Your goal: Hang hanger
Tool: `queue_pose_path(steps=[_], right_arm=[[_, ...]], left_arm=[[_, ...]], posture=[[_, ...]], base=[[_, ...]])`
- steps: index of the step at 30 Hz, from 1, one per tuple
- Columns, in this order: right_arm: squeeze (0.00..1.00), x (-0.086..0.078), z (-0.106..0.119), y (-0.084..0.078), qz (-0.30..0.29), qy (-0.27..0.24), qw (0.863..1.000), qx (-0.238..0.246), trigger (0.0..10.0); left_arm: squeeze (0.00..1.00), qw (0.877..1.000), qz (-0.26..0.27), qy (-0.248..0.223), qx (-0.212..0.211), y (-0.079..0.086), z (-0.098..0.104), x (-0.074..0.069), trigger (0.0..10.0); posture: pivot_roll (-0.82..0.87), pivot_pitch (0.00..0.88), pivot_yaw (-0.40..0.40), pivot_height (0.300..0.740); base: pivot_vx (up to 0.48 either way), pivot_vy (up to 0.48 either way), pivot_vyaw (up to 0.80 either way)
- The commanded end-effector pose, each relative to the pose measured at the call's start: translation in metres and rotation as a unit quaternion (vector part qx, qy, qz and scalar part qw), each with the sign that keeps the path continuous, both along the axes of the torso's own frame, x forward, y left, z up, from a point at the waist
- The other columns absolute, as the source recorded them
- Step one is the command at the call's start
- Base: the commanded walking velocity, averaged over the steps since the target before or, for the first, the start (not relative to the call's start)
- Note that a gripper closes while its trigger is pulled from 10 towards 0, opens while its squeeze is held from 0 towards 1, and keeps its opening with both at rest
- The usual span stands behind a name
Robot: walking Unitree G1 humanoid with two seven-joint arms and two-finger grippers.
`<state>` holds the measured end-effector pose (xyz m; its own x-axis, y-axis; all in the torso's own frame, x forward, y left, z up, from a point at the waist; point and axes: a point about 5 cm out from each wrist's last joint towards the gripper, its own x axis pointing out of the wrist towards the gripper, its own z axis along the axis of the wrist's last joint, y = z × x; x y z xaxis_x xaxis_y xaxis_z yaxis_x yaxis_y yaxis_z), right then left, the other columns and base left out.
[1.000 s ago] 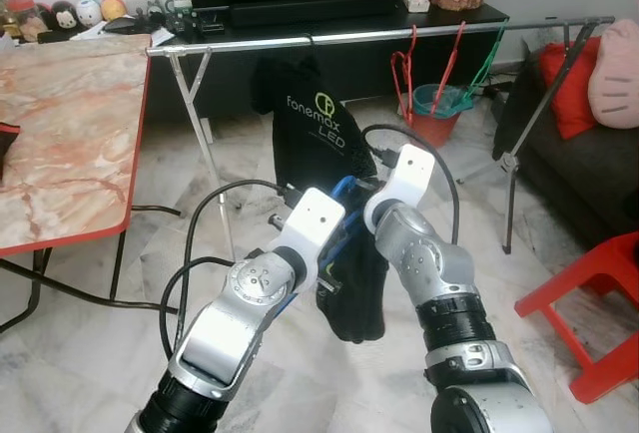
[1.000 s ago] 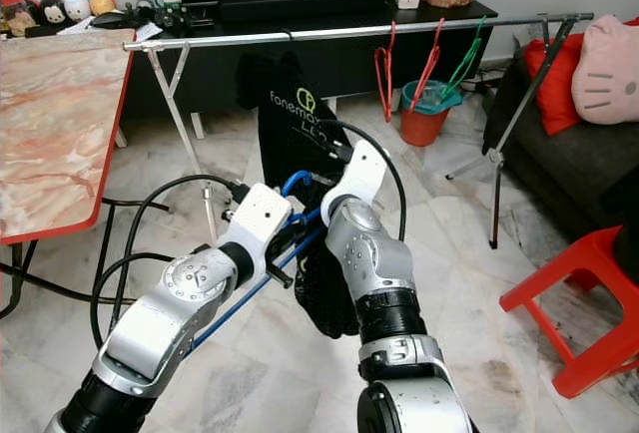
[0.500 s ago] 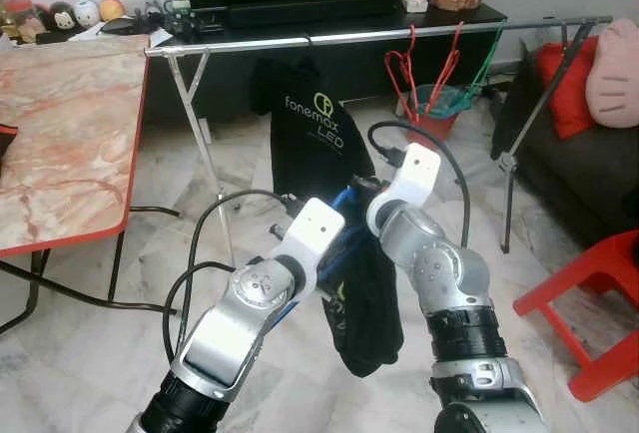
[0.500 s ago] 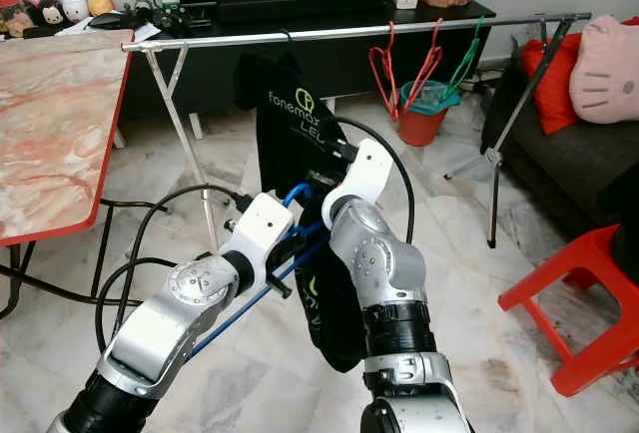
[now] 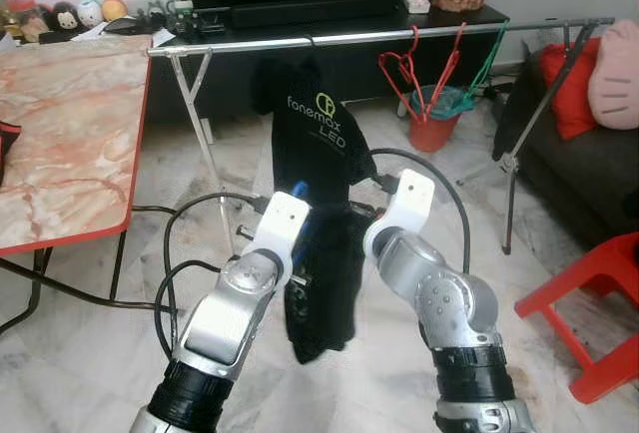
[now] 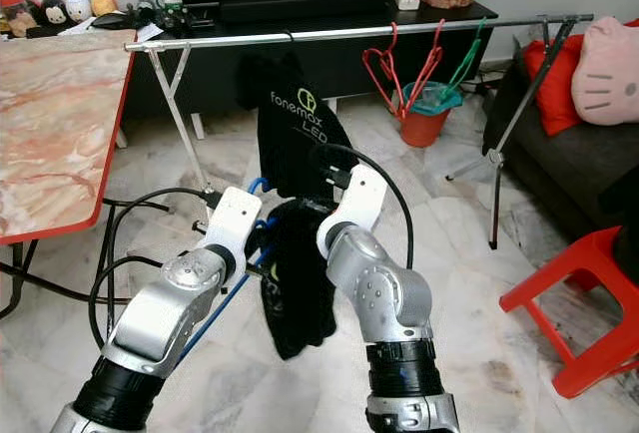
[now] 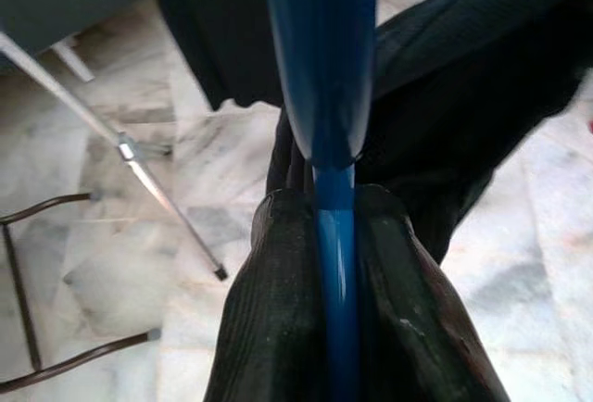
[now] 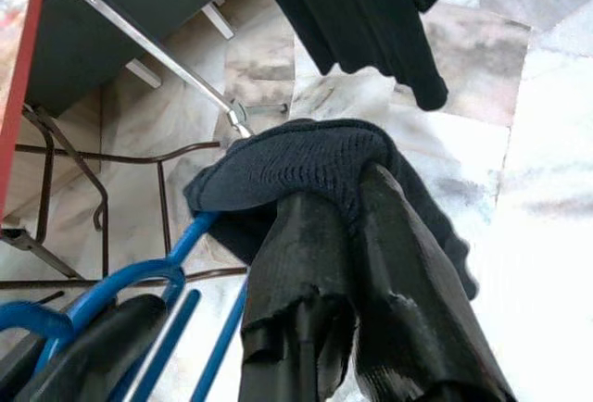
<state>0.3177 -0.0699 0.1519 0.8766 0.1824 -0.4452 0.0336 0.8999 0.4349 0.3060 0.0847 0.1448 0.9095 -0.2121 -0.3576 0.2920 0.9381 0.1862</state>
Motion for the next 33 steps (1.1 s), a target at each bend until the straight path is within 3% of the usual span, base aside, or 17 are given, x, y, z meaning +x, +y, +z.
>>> queue_pose_path(steps=[1, 4, 6, 10, 14, 21, 26, 30, 33], right_arm=[[0.0, -0.016, 0.012, 0.044, 0.029, 0.005, 0.995, 0.091, 10.0], [0.0, -0.019, 0.011, 0.048, 0.04, 0.006, 0.994, 0.097, 10.0], [0.0, -0.017, 0.012, 0.047, 0.047, 0.001, 0.994, 0.097, 10.0], [0.0, -0.015, 0.017, 0.047, 0.066, -0.015, 0.993, 0.092, 10.0], [0.0, -0.016, 0.024, 0.053, 0.127, -0.045, 0.987, 0.084, 10.0], [0.0, -0.01, 0.032, 0.045, 0.142, -0.079, 0.986, 0.049, 10.0], [0.0, -0.015, 0.04, 0.05, 0.232, -0.124, 0.965, 0.019, 10.0], [0.0, -0.028, 0.04, 0.058, 0.315, -0.149, 0.937, -0.021, 10.0], [0.0, -0.032, 0.038, 0.056, 0.325, -0.146, 0.934, -0.029, 10.0]], left_arm=[[0.0, 0.999, 0.028, -0.03, 0.001, 0.006, 0.009, 0.006, 10.0], [0.0, 0.997, -0.029, -0.047, -0.052, -0.008, 0.019, 0.004, 10.0], [0.0, 0.993, -0.074, -0.028, -0.091, -0.019, 0.018, -0.002, 10.0], [0.0, 0.985, -0.111, -0.003, -0.134, -0.026, 0.016, -0.01, 10.0], [0.0, 0.98, -0.135, 0.014, -0.148, -0.028, 0.013, -0.015, 10.0], [0.0, 0.973, -0.161, 0.02, -0.167, -0.023, 0.014, -0.018, 10.0], [0.0, 0.968, -0.154, 0.022, -0.198, -0.021, 0.015, -0.017, 10.0], [0.0, 0.964, -0.154, 0.023, -0.217, -0.023, 0.015, -0.017, 10.0], [0.0, 0.966, -0.145, 0.019, -0.215, -0.021, 0.014, -0.015, 10.0]], posture=[[0.01, 0.0, -0.027, 0.74], [0.01, 0.0, -0.027, 0.74], [0.02, 0.0, -0.027, 0.74], [0.01, 0.0, -0.025, 0.74], [0.01, 0.0, -0.025, 0.74], [0.01, 0.0, -0.022, 0.74], [0.01, 0.0, -0.022, 0.74], [0.01, 0.0, -0.025, 0.74], [0.01, 0.0, -0.025, 0.74]], base=[[0.0, 0.0, 0.0], [0.0, 0.0, 0.0], [0.0, 0.0, 0.0], [0.0, 0.0, 0.0], [0.0, 0.0, 0.0], [0.0, 0.0, 0.0], [0.0, 0.0, 0.0], [0.0, 0.0, 0.0], [0.0, 0.0, 0.0]])
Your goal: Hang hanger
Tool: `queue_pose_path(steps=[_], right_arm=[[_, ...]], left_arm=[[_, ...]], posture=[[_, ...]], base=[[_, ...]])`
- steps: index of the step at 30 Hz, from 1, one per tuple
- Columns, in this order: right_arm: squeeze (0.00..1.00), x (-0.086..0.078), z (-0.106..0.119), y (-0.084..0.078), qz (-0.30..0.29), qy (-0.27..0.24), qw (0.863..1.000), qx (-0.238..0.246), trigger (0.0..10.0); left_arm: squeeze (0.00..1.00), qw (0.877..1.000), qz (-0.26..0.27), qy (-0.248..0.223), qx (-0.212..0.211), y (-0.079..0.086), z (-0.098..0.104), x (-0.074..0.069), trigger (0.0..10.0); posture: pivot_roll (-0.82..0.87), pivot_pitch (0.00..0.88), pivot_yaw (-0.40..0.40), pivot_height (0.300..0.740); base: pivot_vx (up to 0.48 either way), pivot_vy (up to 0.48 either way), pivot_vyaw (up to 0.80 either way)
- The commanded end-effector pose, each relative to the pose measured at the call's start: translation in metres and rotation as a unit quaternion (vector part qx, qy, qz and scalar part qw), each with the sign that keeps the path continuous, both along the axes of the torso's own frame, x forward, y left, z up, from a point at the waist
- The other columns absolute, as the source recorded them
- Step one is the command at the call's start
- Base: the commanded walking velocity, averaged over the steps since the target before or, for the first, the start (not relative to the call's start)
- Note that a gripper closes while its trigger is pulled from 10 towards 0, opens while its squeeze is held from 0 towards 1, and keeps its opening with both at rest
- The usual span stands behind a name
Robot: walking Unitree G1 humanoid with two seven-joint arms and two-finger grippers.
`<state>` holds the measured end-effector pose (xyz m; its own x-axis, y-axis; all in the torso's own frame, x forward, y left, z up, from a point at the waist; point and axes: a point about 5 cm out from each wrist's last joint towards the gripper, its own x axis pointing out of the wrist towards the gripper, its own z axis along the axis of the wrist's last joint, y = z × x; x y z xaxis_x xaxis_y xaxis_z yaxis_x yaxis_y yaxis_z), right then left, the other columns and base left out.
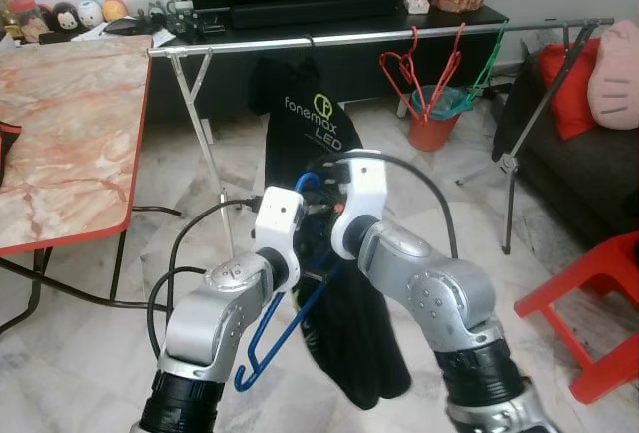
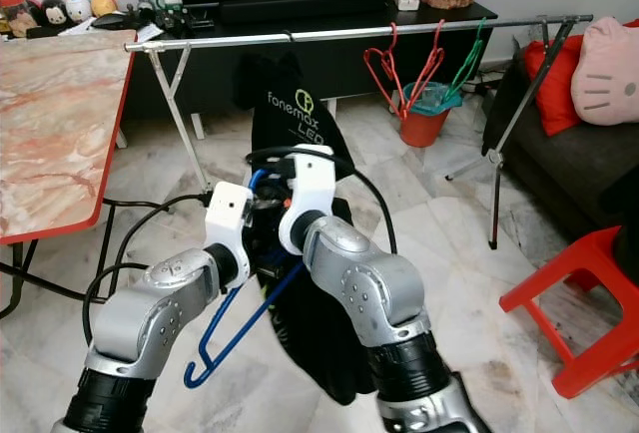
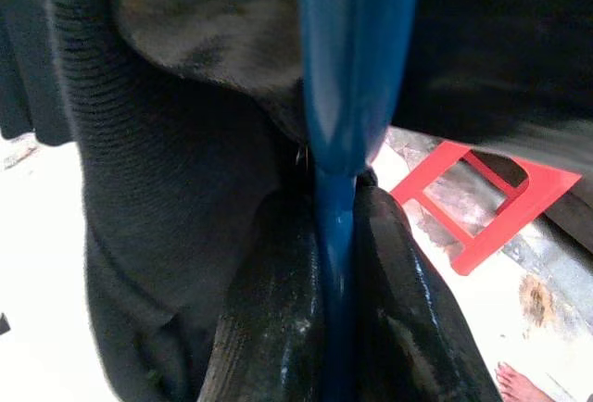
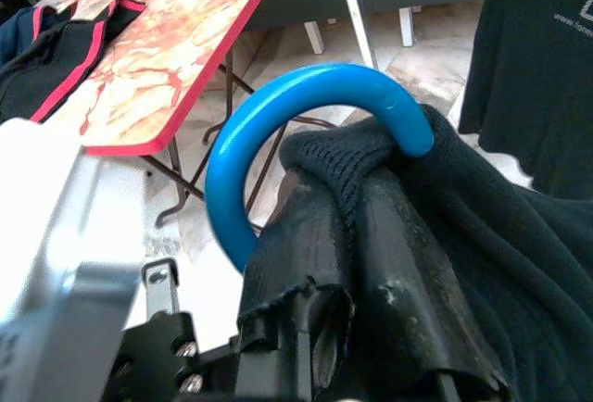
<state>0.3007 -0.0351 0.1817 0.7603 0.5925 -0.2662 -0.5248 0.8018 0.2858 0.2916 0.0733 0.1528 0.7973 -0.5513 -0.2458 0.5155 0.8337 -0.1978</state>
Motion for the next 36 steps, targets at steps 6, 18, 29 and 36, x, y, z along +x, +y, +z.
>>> queue_pose_path(steps=[6, 18, 29, 36], right_arm=[[0.0, -0.015, -0.003, 0.0, 0.022, -0.001, 1.0, -0.018, 10.0], [0.0, -0.016, -0.009, -0.031, -0.082, 0.026, 0.996, -0.008, 10.0], [0.0, -0.018, -0.012, -0.037, -0.099, 0.035, 0.994, -0.004, 10.0], [0.0, -0.024, -0.007, -0.02, -0.031, 0.009, 0.999, -0.001, 10.0]], left_arm=[[0.0, 0.997, 0.058, -0.039, -0.027, 0.005, 0.014, 0.012, 10.0], [0.0, 0.987, 0.141, -0.076, 0.025, 0.025, 0.016, 0.025, 10.0], [0.0, 0.977, 0.18, -0.107, 0.025, 0.032, 0.02, 0.031, 10.0], [0.0, 0.986, 0.141, -0.084, -0.021, 0.018, 0.017, 0.026, 10.0]], posture=[[0.01, 0.0, -0.028, 0.74], [-0.01, 0.0, -0.017, 0.74], [0.0, 0.0, -0.019, 0.74], [0.0, 0.0, -0.021, 0.74]], base=[[0.0, 0.0, 0.0], [0.0, 0.0, 0.0], [0.0, 0.0, 0.0], [0.0, 0.0, 0.0]])
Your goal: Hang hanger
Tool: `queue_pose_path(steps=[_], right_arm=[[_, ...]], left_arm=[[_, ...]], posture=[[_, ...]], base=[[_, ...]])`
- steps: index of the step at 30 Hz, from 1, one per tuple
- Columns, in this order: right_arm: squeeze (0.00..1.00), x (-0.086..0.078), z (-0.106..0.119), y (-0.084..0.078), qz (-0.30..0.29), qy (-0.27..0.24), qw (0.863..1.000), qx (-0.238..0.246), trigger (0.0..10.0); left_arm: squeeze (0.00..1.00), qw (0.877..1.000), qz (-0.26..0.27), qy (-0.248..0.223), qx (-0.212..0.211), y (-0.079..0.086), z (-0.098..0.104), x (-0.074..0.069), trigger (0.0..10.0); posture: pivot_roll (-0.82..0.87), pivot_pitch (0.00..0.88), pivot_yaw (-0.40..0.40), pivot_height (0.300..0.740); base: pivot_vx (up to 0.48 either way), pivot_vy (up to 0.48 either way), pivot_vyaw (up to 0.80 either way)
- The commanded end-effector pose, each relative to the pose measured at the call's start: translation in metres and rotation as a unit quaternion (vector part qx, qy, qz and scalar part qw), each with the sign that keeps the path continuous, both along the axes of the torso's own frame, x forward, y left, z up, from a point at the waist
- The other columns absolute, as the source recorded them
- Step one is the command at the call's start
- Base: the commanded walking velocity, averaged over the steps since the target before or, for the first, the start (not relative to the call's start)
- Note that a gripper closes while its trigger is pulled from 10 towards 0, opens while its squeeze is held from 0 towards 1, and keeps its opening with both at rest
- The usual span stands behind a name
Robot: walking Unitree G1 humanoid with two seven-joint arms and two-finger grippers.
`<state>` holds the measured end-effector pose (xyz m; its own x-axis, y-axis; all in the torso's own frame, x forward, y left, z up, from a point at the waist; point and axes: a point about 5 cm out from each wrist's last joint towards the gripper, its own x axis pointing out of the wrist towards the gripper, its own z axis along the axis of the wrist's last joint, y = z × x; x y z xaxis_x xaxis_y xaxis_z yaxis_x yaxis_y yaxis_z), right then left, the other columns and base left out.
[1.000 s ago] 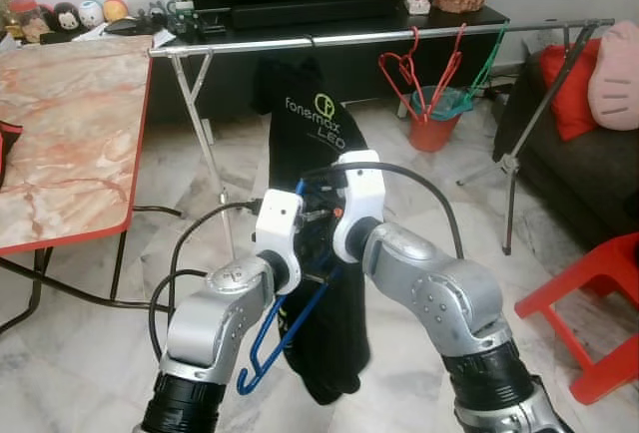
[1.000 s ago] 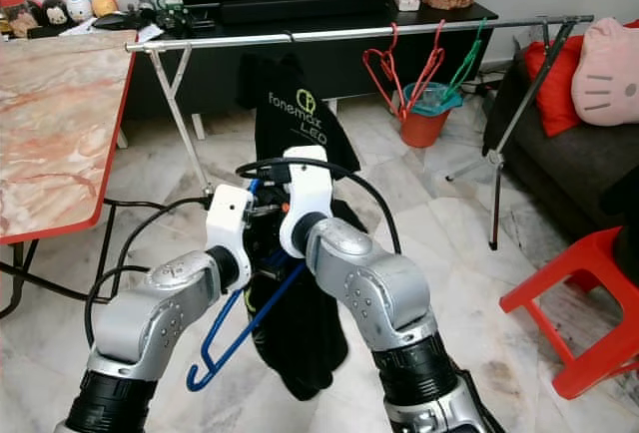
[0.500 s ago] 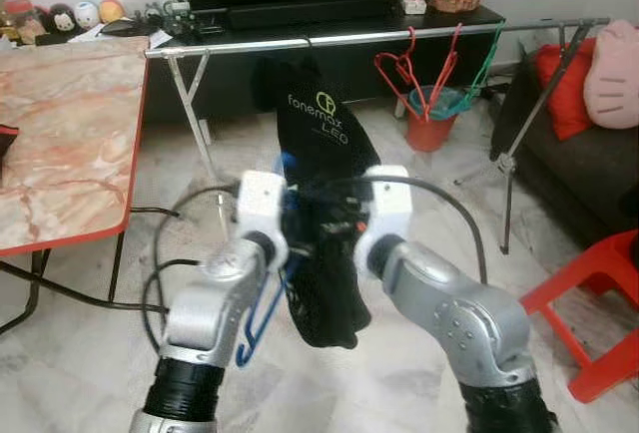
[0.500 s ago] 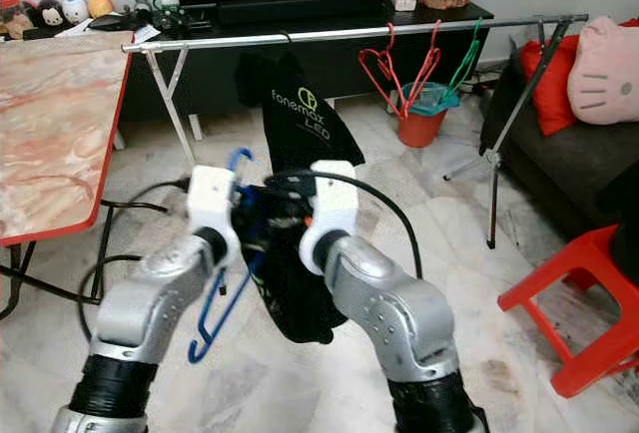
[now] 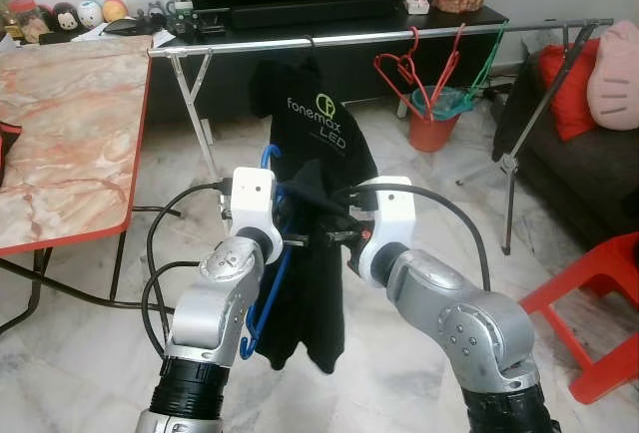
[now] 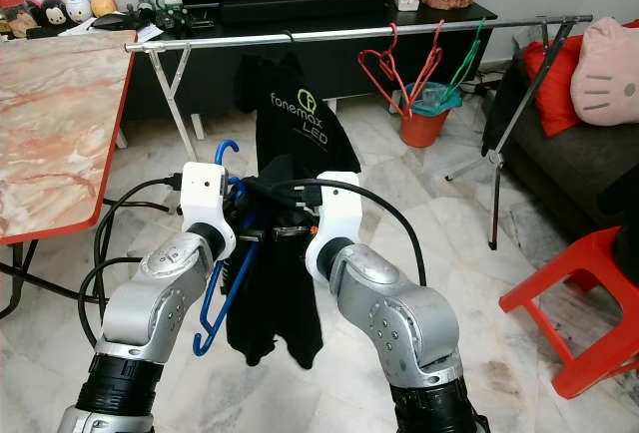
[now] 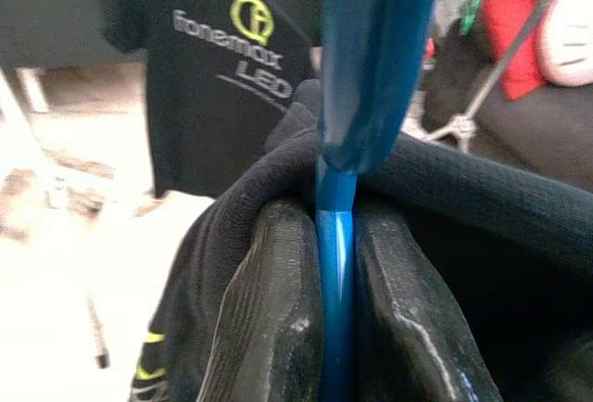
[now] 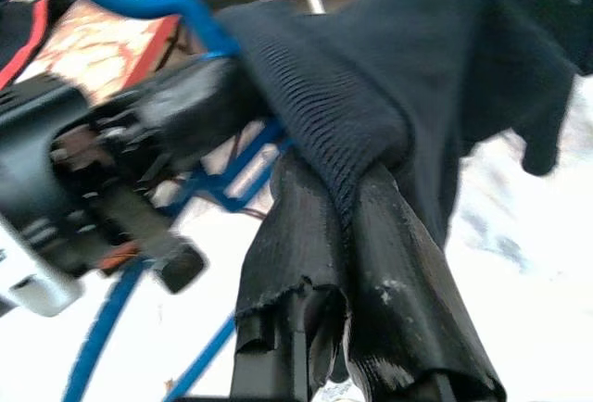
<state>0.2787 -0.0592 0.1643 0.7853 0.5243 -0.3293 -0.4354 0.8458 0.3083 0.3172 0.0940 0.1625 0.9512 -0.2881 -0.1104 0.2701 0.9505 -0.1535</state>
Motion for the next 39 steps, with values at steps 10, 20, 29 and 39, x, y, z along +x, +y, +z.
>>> queue_pose_path(steps=[10, 20, 29, 39], right_arm=[[0.0, -0.003, 0.018, 0.018, 0.081, -0.058, 0.995, 0.0, 10.0], [0.0, -0.019, 0.009, 0.013, 0.156, -0.074, 0.981, -0.082, 10.0], [0.0, -0.023, 0.003, 0.0, 0.18, -0.081, 0.97, -0.139, 10.0], [1.0, -0.02, 0.008, -0.014, 0.169, -0.092, 0.972, -0.132, 10.0]], left_arm=[[0.0, 0.996, -0.062, -0.002, -0.069, -0.014, 0.006, -0.007, 10.0], [0.0, 0.995, -0.069, -0.001, -0.077, -0.015, 0.007, -0.008, 10.0], [0.0, 0.994, -0.073, -0.007, -0.08, -0.015, 0.009, -0.007, 10.0], [0.0, 0.994, -0.063, -0.021, -0.085, -0.011, 0.011, -0.003, 10.0]], posture=[[0.0, 0.0, -0.023, 0.74], [0.0, 0.0, -0.024, 0.74], [-0.01, 0.0, -0.02, 0.74], [-0.01, 0.0, -0.016, 0.74]], base=[[0.0, 0.0, 0.0], [0.0, 0.0, 0.0], [0.0, 0.0, 0.0], [0.0, 0.0, 0.0]])
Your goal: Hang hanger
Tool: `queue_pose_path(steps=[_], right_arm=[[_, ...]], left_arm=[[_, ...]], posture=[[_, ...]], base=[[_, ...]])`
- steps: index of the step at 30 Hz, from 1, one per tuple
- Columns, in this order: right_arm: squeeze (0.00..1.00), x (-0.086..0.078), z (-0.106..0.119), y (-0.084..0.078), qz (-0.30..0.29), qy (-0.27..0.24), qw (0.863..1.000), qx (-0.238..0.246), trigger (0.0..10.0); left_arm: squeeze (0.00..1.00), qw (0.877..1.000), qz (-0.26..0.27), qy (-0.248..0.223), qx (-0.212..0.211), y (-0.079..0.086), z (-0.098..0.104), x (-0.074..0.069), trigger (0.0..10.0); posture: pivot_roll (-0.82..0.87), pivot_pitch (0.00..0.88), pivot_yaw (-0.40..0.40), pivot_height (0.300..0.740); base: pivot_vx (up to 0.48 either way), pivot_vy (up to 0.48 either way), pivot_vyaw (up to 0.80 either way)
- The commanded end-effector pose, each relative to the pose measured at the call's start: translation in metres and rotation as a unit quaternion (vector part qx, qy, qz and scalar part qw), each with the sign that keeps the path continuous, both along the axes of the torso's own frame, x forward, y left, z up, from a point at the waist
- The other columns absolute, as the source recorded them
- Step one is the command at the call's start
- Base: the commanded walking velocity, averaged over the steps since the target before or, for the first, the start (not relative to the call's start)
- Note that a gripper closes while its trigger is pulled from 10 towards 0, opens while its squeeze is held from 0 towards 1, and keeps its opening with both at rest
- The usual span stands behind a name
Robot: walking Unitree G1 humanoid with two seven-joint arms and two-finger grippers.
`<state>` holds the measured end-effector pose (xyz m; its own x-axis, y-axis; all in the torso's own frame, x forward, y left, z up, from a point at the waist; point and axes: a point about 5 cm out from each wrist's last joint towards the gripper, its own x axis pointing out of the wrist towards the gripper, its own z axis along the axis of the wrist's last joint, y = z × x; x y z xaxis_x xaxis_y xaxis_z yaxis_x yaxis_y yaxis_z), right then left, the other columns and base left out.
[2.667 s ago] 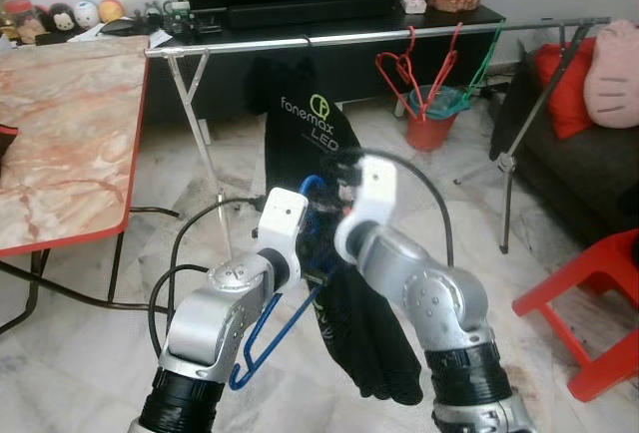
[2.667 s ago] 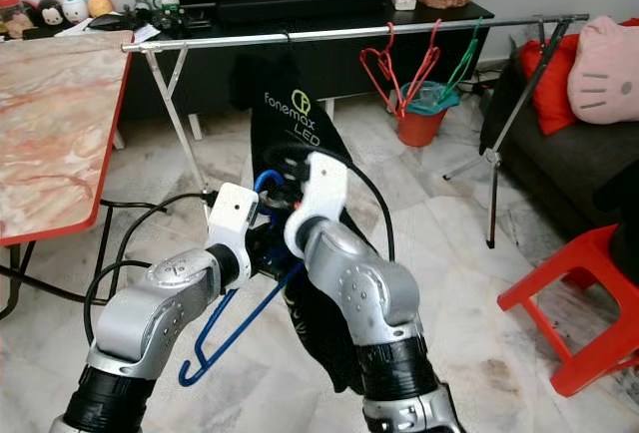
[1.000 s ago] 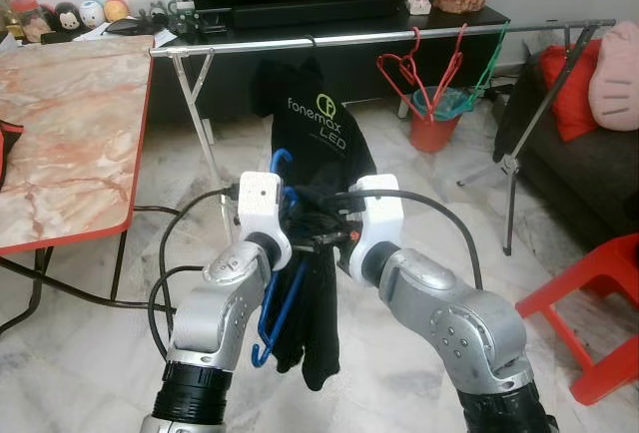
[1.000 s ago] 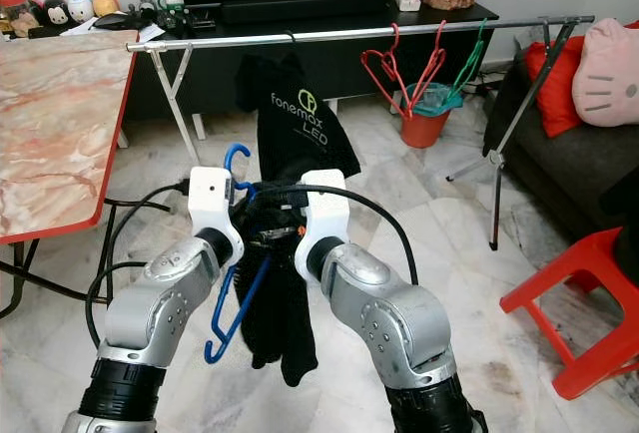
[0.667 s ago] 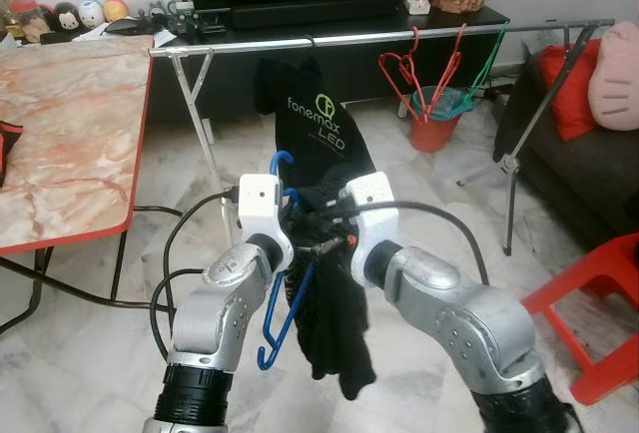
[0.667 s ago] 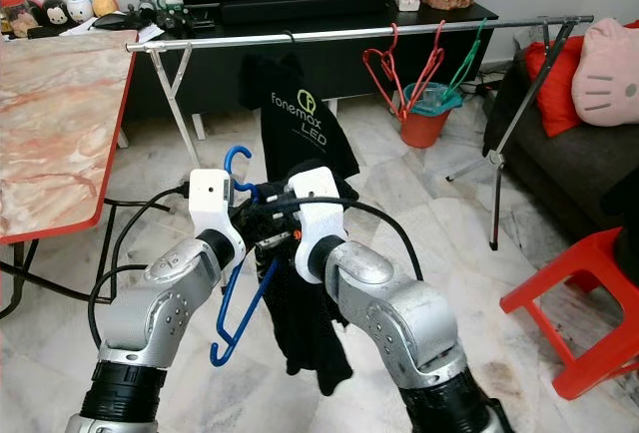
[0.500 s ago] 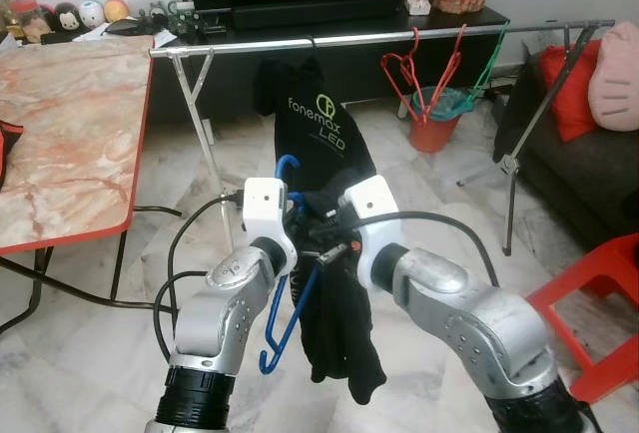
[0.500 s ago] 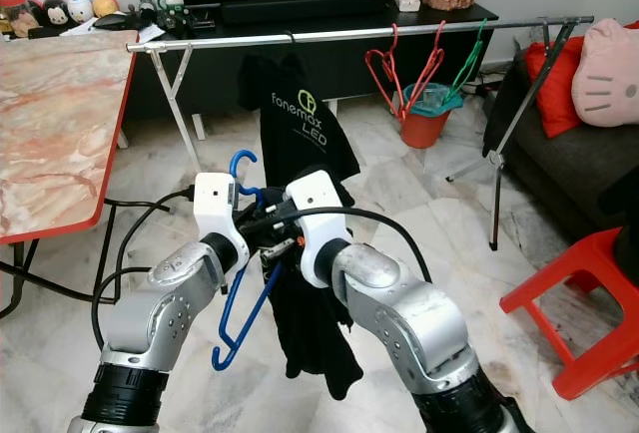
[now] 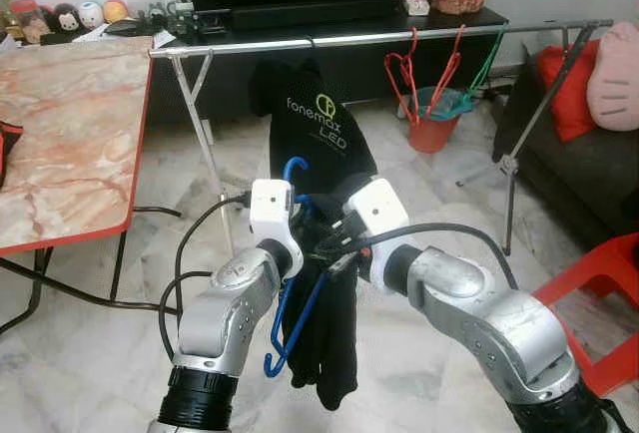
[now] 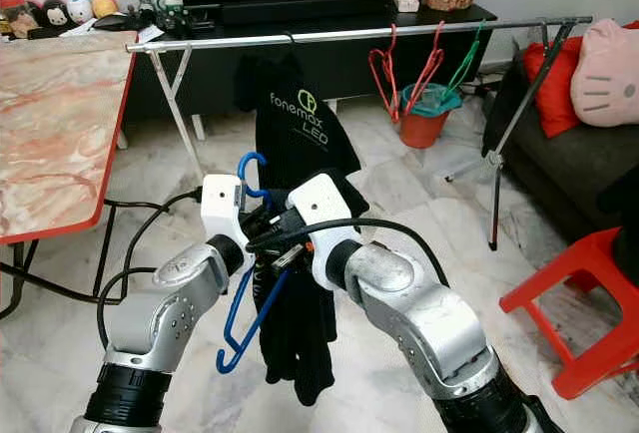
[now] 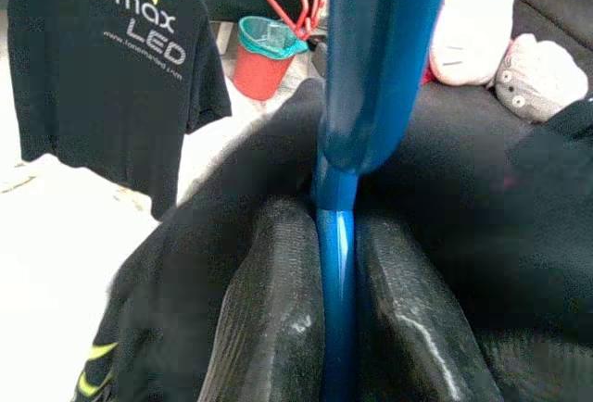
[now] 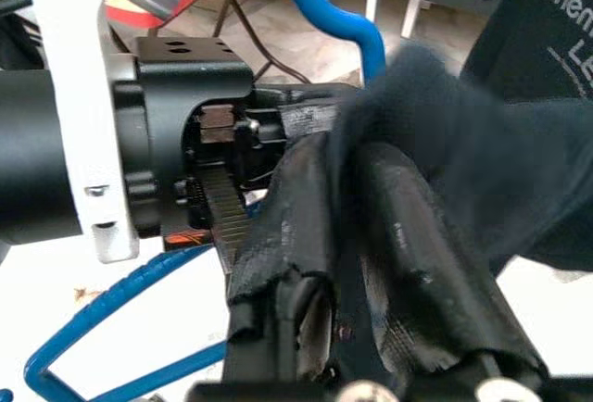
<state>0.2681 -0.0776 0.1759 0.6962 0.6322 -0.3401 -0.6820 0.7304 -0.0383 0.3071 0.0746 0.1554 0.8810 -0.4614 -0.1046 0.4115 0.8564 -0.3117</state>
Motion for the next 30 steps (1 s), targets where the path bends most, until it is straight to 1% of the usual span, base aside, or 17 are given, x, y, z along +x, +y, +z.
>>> queue_pose_path(steps=[1, 10, 11, 12, 14, 17, 18, 19, 21, 22, 23, 24, 25, 26, 28, 30], right_arm=[[1.0, -0.01, -0.004, 0.004, 0.034, 0.016, 0.999, 0.003, 10.0], [1.0, -0.01, -0.004, 0.003, 0.042, 0.013, 0.999, 0.003, 10.0], [1.0, -0.011, -0.003, 0.004, 0.046, 0.011, 0.999, 0.004, 10.0], [1.0, -0.012, -0.002, 0.004, 0.055, 0.006, 0.998, 0.002, 10.0], [1.0, -0.012, -0.002, 0.004, 0.057, 0.004, 0.998, 0.002, 10.0], [0.98, -0.013, 0.001, 0.0, 0.066, -0.008, 0.998, -0.005, 10.0], [0.0, -0.014, 0.001, -0.009, 0.081, -0.023, 0.996, -0.04, 10.0], [0.0, -0.014, 0.001, -0.009, 0.081, -0.023, 0.996, -0.04, 10.0], [0.0, -0.013, 0.0, -0.019, 0.084, -0.032, 0.994, -0.061, 10.0], [0.0, -0.013, 0.0, -0.019, 0.084, -0.032, 0.994, -0.061, 10.0], [0.0, -0.01, 0.003, -0.03, 0.088, -0.044, 0.992, -0.074, 10.0], [0.0, -0.01, 0.005, -0.034, 0.097, -0.05, 0.991, -0.08, 10.0], [0.0, -0.01, 0.005, -0.034, 0.097, -0.05, 0.991, -0.08, 10.0], [0.0, -0.011, 0.009, -0.04, 0.119, -0.06, 0.987, -0.088, 10.0], [0.0, -0.011, 0.01, -0.043, 0.125, -0.063, 0.986, -0.091, 10.0], [0.0, -0.01, 0.012, -0.05, 0.135, -0.066, 0.984, -0.095, 10.0]], left_arm=[[0.0, 0.998, 0.03, -0.051, -0.017, 0.009, 0.02, 0.008, 10.0], [0.0, 0.994, 0.037, -0.083, -0.058, 0.01, 0.029, 0.009, 10.0], [0.0, 0.992, 0.036, -0.09, -0.078, 0.009, 0.031, 0.008, 10.0], [0.0, 0.991, 0.031, -0.098, -0.085, 0.009, 0.031, 0.007, 10.0], [0.0, 0.991, 0.029, -0.1, -0.085, 0.008, 0.032, 0.007, 10.0], [0.0, 0.993, 0.007, -0.103, -0.051, 0.007, 0.026, 0.004, 10.0], [0.0, 0.994, -0.012, -0.105, -0.032, 0.008, 0.021, 0.002, 10.0], [0.0, 0.994, -0.012, -0.105, -0.032, 0.008, 0.021, 0.002, 10.0], [0.0, 0.994, -0.028, -0.104, -0.015, 0.01, 0.016, 0.0, 10.0], [0.0, 0.994, -0.028, -0.104, -0.015, 0.01, 0.016, 0.0, 10.0], [0.0, 0.994, -0.048, -0.101, 0.012, 0.014, 0.007, -0.002, 10.0], [0.0, 0.993, -0.06, -0.099, 0.025, 0.015, 0.002, -0.004, 10.0], [0.0, 0.993, -0.06, -0.099, 0.025, 0.015, 0.002, -0.004, 10.0], [0.0, 0.991, -0.081, -0.095, 0.037, 0.017, -0.004, -0.007, 10.0], [0.0, 0.991, -0.086, -0.094, 0.039, 0.017, -0.006, -0.008, 10.0], [0.0, 0.99, -0.096, -0.091, 0.041, 0.018, -0.009, -0.009, 10.0]], posture=[[-0.01, 0.0, -0.016, 0.74], [-0.01, 0.0, -0.018, 0.74], [-0.01, 0.0, -0.018, 0.74], [-0.01, 0.0, -0.018, 0.74], [-0.01, 0.0, -0.018, 0.74], [-0.02, 0.0, -0.017, 0.74], [-0.02, 0.0, -0.017, 0.74], [-0.02, 0.0, -0.017, 0.74], [-0.02, 0.0, -0.014, 0.74], [-0.02, 0.0, -0.014, 0.74], [-0.02, 0.0, -0.011, 0.74], [-0.02, 0.0, -0.011, 0.74], [-0.02, 0.0, -0.011, 0.74], [-0.02, 0.0, -0.011, 0.74], [-0.03, 0.0, -0.009, 0.74], [-0.03, 0.0, -0.009, 0.74]], base=[[0.0, 0.0, 0.0], [0.0, 0.0, 0.0], [0.0, 0.0, 0.0], [0.0, 0.0, 0.0], [0.0, 0.0, 0.0], [0.0, 0.0, 0.0], [0.0, 0.0, 0.0], [0.0, 0.0, 0.0], [0.0, 0.0, 0.0], [0.0, 0.0, 0.0], [0.0, 0.0, 0.0], [0.0, 0.0, 0.0], [0.0, 0.0, 0.0], [0.0, 0.0, 0.0], [0.0, 0.0, 0.0], [0.0, 0.0, 0.0]])
